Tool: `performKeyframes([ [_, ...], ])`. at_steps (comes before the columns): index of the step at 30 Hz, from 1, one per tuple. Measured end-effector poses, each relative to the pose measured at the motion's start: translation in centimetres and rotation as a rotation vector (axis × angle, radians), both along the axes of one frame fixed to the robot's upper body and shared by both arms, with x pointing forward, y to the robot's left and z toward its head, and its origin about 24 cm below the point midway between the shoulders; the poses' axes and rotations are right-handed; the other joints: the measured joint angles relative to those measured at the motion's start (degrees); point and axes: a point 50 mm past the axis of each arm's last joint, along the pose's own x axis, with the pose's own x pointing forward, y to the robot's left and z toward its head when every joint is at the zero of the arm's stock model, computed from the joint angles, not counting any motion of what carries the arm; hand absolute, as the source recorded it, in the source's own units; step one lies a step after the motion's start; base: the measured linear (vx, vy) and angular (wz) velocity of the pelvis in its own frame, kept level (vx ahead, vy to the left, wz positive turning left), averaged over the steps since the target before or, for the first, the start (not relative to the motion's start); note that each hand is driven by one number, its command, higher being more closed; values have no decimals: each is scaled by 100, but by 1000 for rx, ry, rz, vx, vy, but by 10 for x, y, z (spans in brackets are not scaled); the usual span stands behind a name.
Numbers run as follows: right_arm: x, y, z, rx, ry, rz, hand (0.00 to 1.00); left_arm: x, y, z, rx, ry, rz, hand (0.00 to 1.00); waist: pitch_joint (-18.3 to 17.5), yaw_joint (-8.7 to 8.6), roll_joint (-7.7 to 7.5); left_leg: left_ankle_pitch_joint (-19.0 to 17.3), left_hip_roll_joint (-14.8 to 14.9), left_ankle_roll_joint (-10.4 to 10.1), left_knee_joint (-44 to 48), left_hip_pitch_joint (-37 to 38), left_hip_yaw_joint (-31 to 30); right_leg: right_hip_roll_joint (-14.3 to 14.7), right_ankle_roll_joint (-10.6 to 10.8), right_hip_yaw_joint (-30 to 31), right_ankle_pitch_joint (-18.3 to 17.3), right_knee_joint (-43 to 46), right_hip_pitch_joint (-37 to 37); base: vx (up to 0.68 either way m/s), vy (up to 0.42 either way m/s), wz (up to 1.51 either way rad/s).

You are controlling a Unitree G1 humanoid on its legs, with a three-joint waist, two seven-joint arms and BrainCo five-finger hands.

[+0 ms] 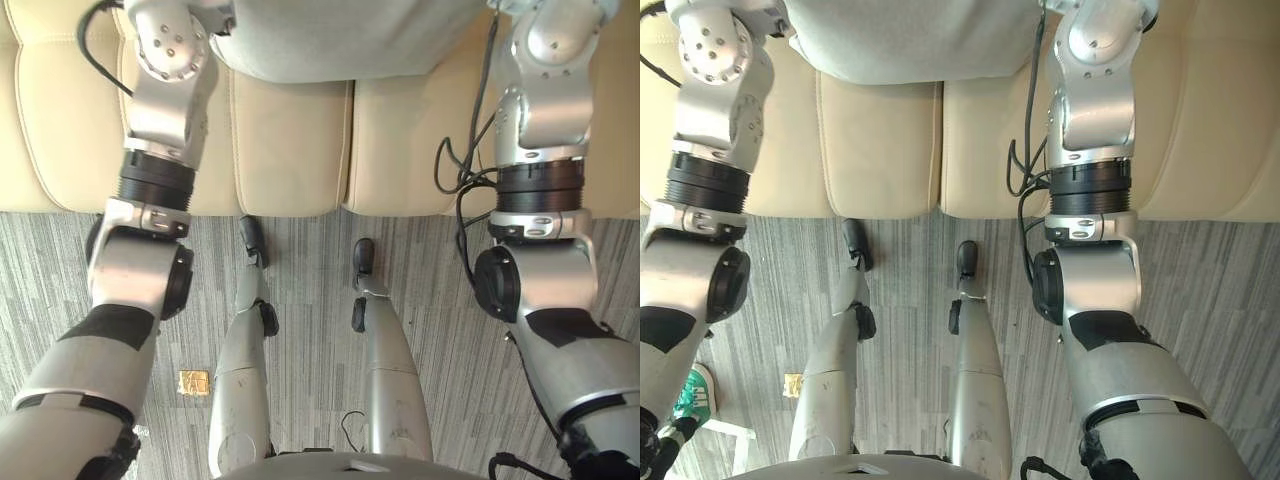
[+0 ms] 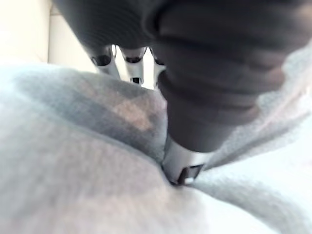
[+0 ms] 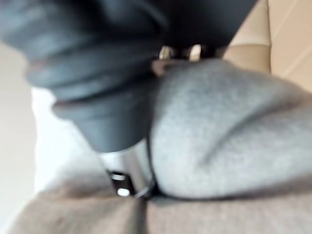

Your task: Pick up cushions and gather them together orderly.

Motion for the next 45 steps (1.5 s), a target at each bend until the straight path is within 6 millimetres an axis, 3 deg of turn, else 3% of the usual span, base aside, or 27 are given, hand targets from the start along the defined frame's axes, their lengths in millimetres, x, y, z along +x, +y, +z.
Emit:
performKeyframes([
  [7,4,-14,23,21,26,61,0,1,25,22,53,26,85,0,1,3,1,181,-11,-82,-195,1,-99,-5,-56,-146,-84,165,-77,15,-66,7],
  [13,1,-11,45,-8,27,141,0,-1,44,27,59,36,140,0,0,22,1,258,7,-180,-189,41,-203,1,-118,-236,-164,325,-42,-1,-98,7],
  [18,8,-27,40,49,77,148,0,0,62,25,19,69,170,0,0,50,1,306,16,-249,-209,156,-304,-6,-166,-333,-230,464,62,-22,-108,11],
  [22,9,-34,36,104,79,200,0,-9,88,31,-15,51,213,0,0,31,1,238,17,-241,-309,288,-299,2,-163,-320,-227,493,137,-32,-82,-2],
  [25,12,-50,22,124,104,189,0,-6,106,7,16,106,248,0,-3,31,3,178,14,-159,-309,497,-285,0,-163,-315,-227,413,370,-12,-88,-1],
  [28,3,-75,10,139,73,161,0,-5,121,-25,32,159,253,0,-5,43,3,161,11,-137,-308,584,-281,1,-158,-324,-224,310,509,18,-84,0],
  [30,-2,-87,-3,174,39,164,0,-3,129,-55,19,224,255,0,-5,18,4,212,-25,-79,-309,640,-253,-16,-119,-296,-257,351,538,43,-105,5],
  [32,-2,-90,-19,181,51,168,0,-4,131,-78,-14,256,237,0,-5,0,3,215,-71,-75,-308,727,-240,-39,-112,-277,-317,434,572,36,-106,7],
  [36,-6,-100,-110,174,207,161,0,-24,127,-171,-68,387,183,0,-5,8,2,141,-80,-96,-309,1164,-246,-63,-131,-274,-450,423,1009,32,-129,0],
  [37,-13,-100,-149,187,278,155,0,-36,126,-210,-108,469,178,0,-9,5,-3,58,-75,-93,-309,1353,-240,-57,-133,-270,-499,417,1179,18,-127,-8],
  [38,-15,-99,-162,182,308,149,0,-41,125,-223,-119,501,178,0,-12,-1,3,49,-75,-102,-310,1418,-247,-57,-137,-281,-508,393,1250,16,-151,-7],
  [41,-41,-83,-258,153,569,131,0,-82,107,-316,-193,754,153,0,-144,-43,0,-174,-48,-91,-309,1804,-242,-11,-153,-305,-555,201,1701,14,-117,-4],
  [42,-48,-77,-277,151,630,136,0,-92,102,-334,-209,814,144,0,-185,-44,0,-207,-40,-103,-309,1903,-231,-4,-159,-306,-561,153,1821,45,-103,-5],
  [44,-74,-59,-340,145,859,149,0,-129,82,-387,-197,1022,96,0,-441,24,-12,-348,-33,-119,-276,2319,-154,14,-144,-282,-569,-16,2285,73,-96,-11],
  [45,-84,-52,-360,144,941,157,0,-142,78,-403,-191,1094,86,0,-561,60,-15,-401,-31,-129,-272,2503,-96,17,-139,-264,-572,-92,2479,64,-66,-14],
])
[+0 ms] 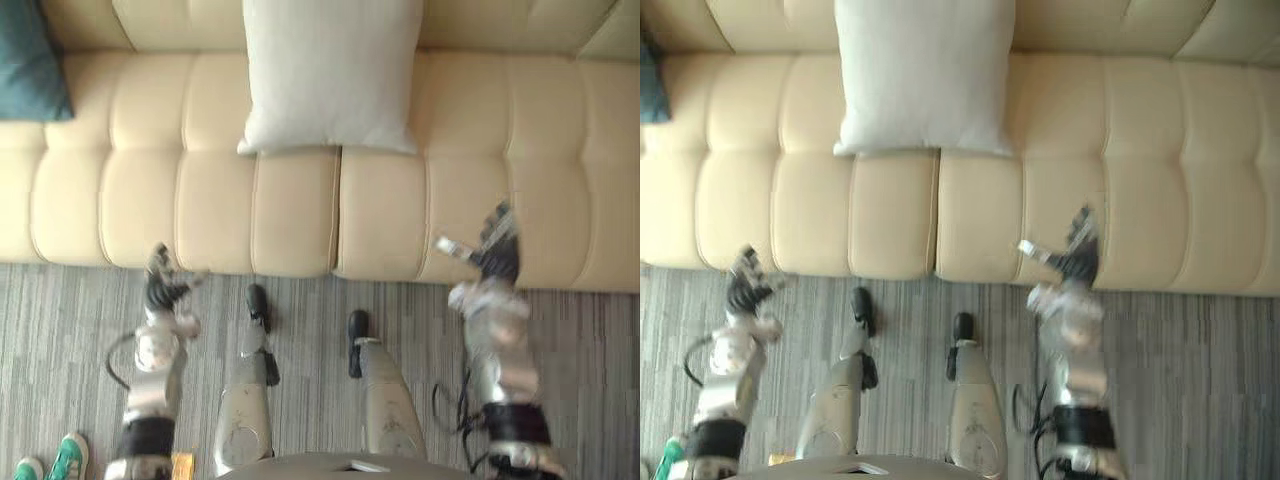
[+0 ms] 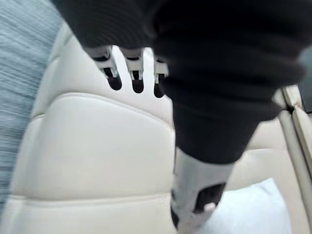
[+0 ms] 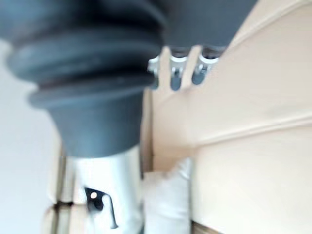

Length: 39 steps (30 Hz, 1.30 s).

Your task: Pick up cushions and gather them together orderly.

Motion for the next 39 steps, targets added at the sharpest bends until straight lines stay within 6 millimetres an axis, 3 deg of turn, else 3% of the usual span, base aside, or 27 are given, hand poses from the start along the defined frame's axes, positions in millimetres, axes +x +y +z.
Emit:
performKeyframes([
  [1,-6,4,-11,-4,47,9,0,-7,-1,-9,-7,38,-3,0,-79,9,1,-29,4,-5,0,96,9,7,0,11,0,-56,97,62,-51,-17],
  [3,-34,15,-71,-1,310,17,0,-43,-10,-54,-58,252,-6,0,-510,30,7,-188,42,-30,-2,575,75,61,-52,12,9,-458,724,96,-35,-14],
  [4,-37,16,-79,2,350,18,0,-49,-11,-61,-62,290,-6,0,-584,31,5,-212,51,-52,-1,642,77,74,-50,6,33,-549,825,111,-16,-8],
  [6,-60,19,-117,0,548,24,0,-71,-19,-87,-86,437,-17,0,-826,29,-14,-297,83,-56,-11,885,132,123,-41,14,177,-944,1216,95,-3,-14],
  [13,-104,23,-170,131,825,-64,0,-100,-18,-116,-77,634,7,0,-980,67,-186,-466,60,-95,-37,1645,347,141,115,250,584,-1770,2187,65,10,-19],
  [17,-106,23,-173,150,844,-79,0,-103,-16,-119,-72,662,34,0,-948,90,-337,-616,55,-102,122,1816,575,132,157,500,745,-1810,2294,9,18,-33],
  [19,-102,24,-172,149,835,-74,0,-100,-12,-117,-69,653,60,0,-906,97,-460,-985,53,-45,699,1582,572,84,114,466,858,-1713,2169,-116,27,-54],
  [20,-98,26,-172,148,829,-64,0,-99,-9,-117,-82,645,93,0,-890,176,-501,-1311,17,89,1239,1333,314,102,-5,418,1058,-1741,2033,-149,15,-83],
  [21,-95,22,-170,142,823,-70,0,-105,-8,-118,-88,655,114,0,-901,288,-394,-1370,212,165,1387,1218,214,126,-204,211,955,-1642,2053,-182,27,-94],
  [22,-90,26,-170,148,818,-61,0,-106,-6,-119,-89,662,134,0,-842,255,-325,-1459,311,160,1535,1135,298,-8,-355,-185,457,-331,1746,-150,20,-26],
  [23,-100,29,-175,157,852,-60,0,-105,-2,-117,-75,656,143,0,-855,219,-345,-1455,328,171,1598,1142,115,-175,-315,-459,-10,1336,1670,-165,4,27],
  [25,-107,33,-180,170,884,-56,0,-107,1,-117,-73,658,158,0,-890,229,-400,-1366,321,199,1547,1133,-31,-263,-239,-507,-102,2158,1854,-128,-67,46],
  [26,-107,37,-183,175,904,-40,0,-114,4,-118,-74,671,176,0,-976,261,-526,-1231,273,171,1446,1101,-41,-337,-170,-480,293,2189,2033,-192,-123,10],
  [27,-107,39,-185,183,915,-40,0,-117,5,-121,-89,690,195,0,-1100,333,-555,-1083,241,33,1286,1013,-173,-185,29,-531,169,1722,2078,-186,-102,-4],
  [28,-103,41,-184,185,910,-34,0,-119,1,-123,-101,706,194,0,-1102,393,-516,-1087,245,14,1307,973,-187,-143,28,-532,168,1512,2105,-126,-24,-30],
  [29,-99,35,-182,167,902,-41,0,-121,-5,-126,-136,718,206,0,-1128,481,-410,-1080,222,25,1368,913,-150,-10,18,-560,65,925,2264,-56,40,-55],
  [30,-95,35,-181,154,897,-31,0,-125,-9,-128,-144,731,211,0,-1219,539,-355,-794,207,305,1085,818,-65,66,-33,-685,-308,268,2379,-64,8,-57],
  [32,-80,40,-176,140,867,1,0,-117,-8,-127,-139,726,204,0,-1099,528,-452,-551,117,271,963,671,33,72,21,-694,-695,-573,2556,-176,-78,-31],
  [33,-72,35,-171,123,846,0,0,-108,-16,-128,-151,717,175,0,-935,503,-148,-470,262,208,842,663,8,243,-34,-792,-530,-800,2592,-302,-86,-10],
  [34,-73,33,-171,116,847,-9,0,-107,-23,-128,-158,719,152,0,-892,463,-31,-432,316,166,739,741,17,304,-65,-795,-499,-789,2589,-382,-79,-2],
  [35,-76,32,-172,112,856,-18,0,-107,-29,-129,-169,720,144,0,-903,430,31,-455,334,129,641,826,37,330,-78,-807,-496,-726,2585,-251,-57,-4],
  [36,-83,31,-175,114,875,-29,0,-108,-31,-130,-166,722,131,0,-927,397,26,-636,340,-99,609,878,65,284,-169,-795,-439,-701,2541,-263,-24,-20],
  [37,-89,28,-177,119,888,-45,0,-105,-32,-128,-164,709,125,0,-902,363,-58,-899,323,-200,958,740,36,214,-208,-675,-336,-698,2416,-190,8,-37],
  [39,-92,23,-179,124,904,-65,0,-105,-32,-128,-168,708,119,0,-895,356,-52,-1110,223,-64,1985,615,-186,141,-182,-425,-221,-704,2245,-150,57,-70],
])
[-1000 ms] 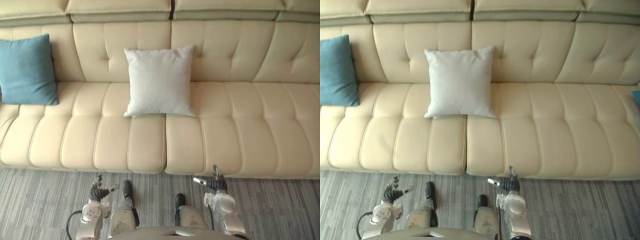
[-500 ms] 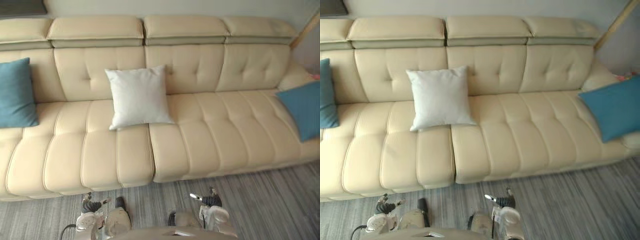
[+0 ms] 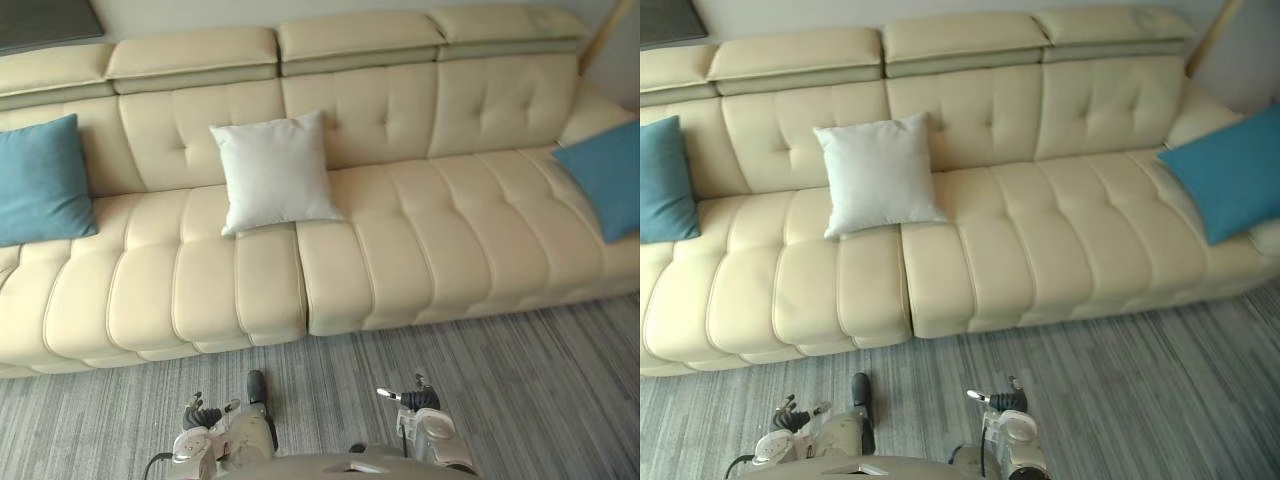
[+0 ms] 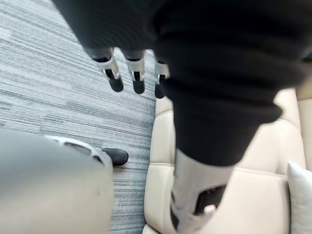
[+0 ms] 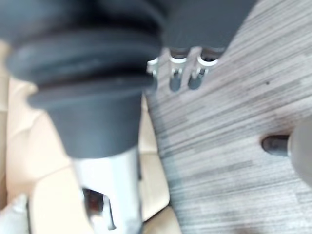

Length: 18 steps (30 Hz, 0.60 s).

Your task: Pick up cushions and gather them together orderly.

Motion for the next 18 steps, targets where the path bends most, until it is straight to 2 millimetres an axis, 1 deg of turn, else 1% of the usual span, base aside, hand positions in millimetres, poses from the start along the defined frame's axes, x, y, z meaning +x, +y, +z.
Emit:
performKeyframes([
  [1,-3,-6,0,-11,12,-8,0,-2,-3,-1,-13,6,-6,0,-1,-37,1,-592,-154,52,546,141,-154,-9,29,307,70,-39,-94,-180,171,-114],
  [2,-6,-7,-2,-12,19,-13,0,-5,-5,-3,-23,19,1,0,0,-48,13,-1073,-239,10,594,357,-364,79,53,619,156,-84,-210,-165,198,-123],
  [3,-8,-6,-3,-7,25,-16,0,-5,-5,-3,-25,21,0,0,2,-57,14,-1318,-277,-86,535,433,-558,137,67,811,205,-102,-289,-144,226,-120],
  [4,-11,-4,-4,0,37,-18,0,-2,-2,-3,-21,14,-7,0,26,-91,-27,-1406,-371,-142,472,525,-590,133,92,1037,286,-143,-327,-88,150,-105],
  [5,-16,-4,-7,4,53,-22,0,-2,-3,-2,-20,14,-19,0,56,-136,-124,-1484,-403,-91,336,635,-465,143,143,1222,391,-280,-325,-91,171,-121],
  [6,-23,-1,-10,17,77,-34,0,-2,0,-3,-3,23,-41,0,35,-185,-214,-1562,-426,-83,225,749,-206,140,109,1444,530,-546,-310,-49,127,-104],
  [7,-25,1,-11,23,83,-37,0,-2,1,-3,0,25,-45,0,14,-191,-247,-1595,-435,-74,222,767,-145,140,82,1518,581,-635,-319,-35,171,-130],
  [8,-26,5,-13,37,91,-39,0,-1,2,-3,5,29,-50,0,14,-200,-265,-1717,-430,-63,244,820,95,138,-1,1707,754,-789,-392,-21,167,-139],
  [9,-25,9,-13,53,89,-40,0,2,3,-2,10,26,-54,0,8,-198,-285,-1840,-401,-27,346,827,294,158,15,1851,963,-825,-501,-18,169,-165],
  [10,-23,12,-14,71,88,-48,0,0,3,-3,8,41,-54,0,16,-194,-300,-1928,-329,-4,439,870,530,206,152,1942,1140,-839,-562,-11,111,-133],
  [11,-22,12,-14,73,85,-51,0,0,3,-4,5,46,-50,0,32,-201,-272,-1950,-269,-14,461,905,728,243,185,1874,1266,-835,-639,15,62,-174],
  [12,-16,13,-12,80,67,-52,0,0,4,-4,-3,45,-29,0,27,-202,-199,-1924,-16,32,518,982,1233,327,-23,1212,1590,-930,-745,30,12,-190],
  [13,-10,15,-11,83,58,-44,0,-4,6,-5,-4,64,-20,0,37,-184,-191,-1823,137,171,524,1069,1685,225,-288,413,1514,-939,-797,40,-7,-207],
  [14,-8,14,-11,83,60,-44,0,-4,6,-6,-4,66,-20,0,37,-195,-198,-1762,168,260,507,1153,1938,76,-408,-321,1421,-884,-837,106,-48,-187],
  [15,-11,12,-12,80,75,-49,0,-5,6,-6,-2,68,-29,0,79,-238,-123,-1754,270,266,484,1366,2357,-361,-504,-1787,1283,-658,-800,92,-37,-146],
  [16,-11,11,-12,82,77,-52,0,-5,7,-6,0,69,-29,0,79,-240,-124,-1743,281,248,482,1438,2461,-479,-514,-2120,1272,-581,-783,177,-121,-147],
  [17,-11,9,-12,80,76,-61,0,-5,11,-5,9,71,-31,0,72,-287,-139,-1696,278,164,374,1595,2540,-531,-527,-2433,1234,-460,-752,151,-159,-85],
  [18,-13,3,-12,73,81,-72,0,-1,13,-4,19,64,-43,0,91,-376,-101,-1629,238,49,143,1739,2524,-423,-518,-2378,1189,-392,-756,176,-192,-72],
])
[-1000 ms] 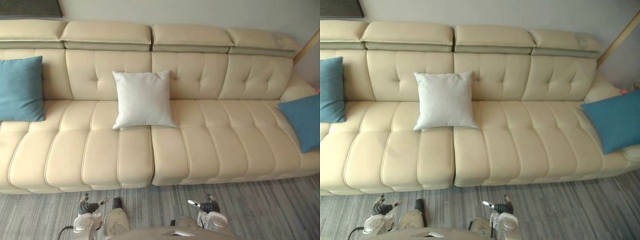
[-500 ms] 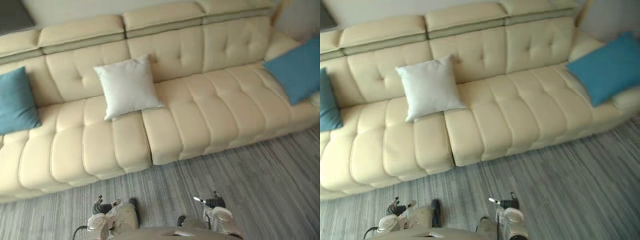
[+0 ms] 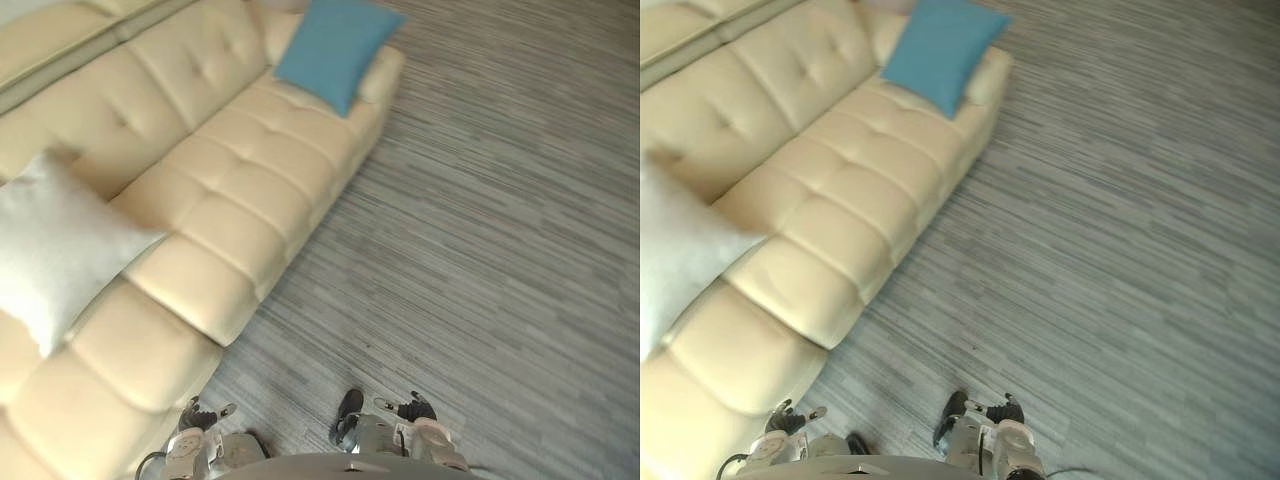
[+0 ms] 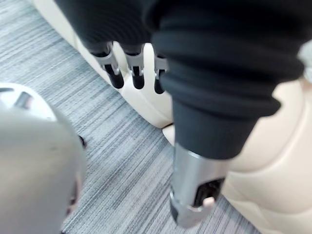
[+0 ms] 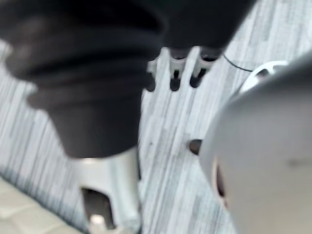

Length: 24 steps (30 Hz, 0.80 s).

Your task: Pick up cushions and gather them together orderly.

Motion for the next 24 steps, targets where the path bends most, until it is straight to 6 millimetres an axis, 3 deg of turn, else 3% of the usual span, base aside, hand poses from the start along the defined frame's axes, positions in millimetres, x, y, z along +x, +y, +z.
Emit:
performKeyframes([
  [2,-4,-9,-2,-8,22,-27,0,3,-3,0,-7,-7,-4,0,43,-17,86,40,11,-70,-156,176,-18,157,-6,250,-101,34,-22,102,-131,-64],
  [5,-6,-12,-2,-5,27,-49,0,-4,-4,-3,-14,22,-2,0,57,12,146,-20,487,-151,951,19,-309,493,-40,761,-449,164,-99,104,-156,-101],
  [6,-7,-12,-2,-5,24,-52,0,-7,-5,-4,-24,29,-3,0,89,32,192,57,773,-35,1753,-173,-570,641,-90,887,-521,220,-24,122,-112,-97],
  [7,-8,-11,-2,7,16,-72,0,-5,-8,-3,-36,16,1,0,171,87,313,360,1080,381,2833,-489,-1088,865,-178,1095,-650,314,157,150,-93,-96],
  [9,-8,-13,-1,7,12,-80,0,-2,-10,-2,-39,0,-6,0,235,126,342,154,1043,330,3693,-845,-1696,970,-253,1374,-785,423,279,160,-17,-92],
  [10,-4,-13,1,6,-8,-83,0,0,-12,-1,-45,-11,-6,0,239,160,365,-222,745,209,3999,-1218,-1955,998,-265,1633,-873,500,331,158,35,-86],
  [12,-4,-13,2,3,-12,-86,0,3,-14,1,-48,-32,-3,0,255,239,366,-452,380,195,3701,-1512,-2091,1016,-267,1900,-880,413,410,150,53,-77],
  [14,-3,-13,2,-4,-14,-86,0,7,-14,4,-47,-59,3,0,278,384,373,-499,-63,204,2459,-1905,-2160,1025,-263,2219,-882,202,518,213,152,-97],
  [15,-2,-12,2,-3,-15,-83,0,8,-14,4,-46,-61,5,0,287,404,366,-477,-139,180,2166,-1955,-2174,1022,-264,2282,-882,134,545,317,240,-96],
  [16,0,-10,3,-3,-19,-73,0,9,-14,4,-50,-68,18,0,295,429,366,-287,-280,73,1175,-2068,-2162,1003,-260,2390,-882,-153,700,209,154,-70],
  [18,-4,-9,1,-1,-8,-77,0,8,-14,4,-53,-69,41,0,294,572,355,99,-329,-26,84,-1972,-2206,992,-195,2635,-913,-345,763,249,218,-119],
  [19,0,-10,2,-4,-15,-75,0,5,-13,3,-54,-54,49,0,285,620,348,383,-371,101,94,-1903,-2226,1012,-118,2865,-953,-482,867,401,355,-117],
  [20,1,-8,3,0,-18,-75,0,4,-13,2,-56,-49,53,0,243,616,391,415,-417,161,121,-1898,-2253,1015,-23,2962,-956,-528,923,376,321,-82],
  [21,-2,-4,1,10,-10,-79,0,2,-9,2,-49,-45,60,0,217,604,280,347,-538,277,297,-1926,-2306,910,248,3098,-1046,-380,880,383,324,-57],
  [22,-9,0,-2,27,5,-96,0,0,-2,2,-34,-42,76,0,177,611,64,250,-742,515,507,-1882,-2252,689,644,3214,-1232,265,673,345,296,-51],
  [24,-10,8,-4,46,11,-93,0,-3,10,3,2,-26,70,0,132,639,-294,-32,-1093,776,641,-1625,-2004,283,1237,3413,-1685,2298,89,393,242,-15],
])
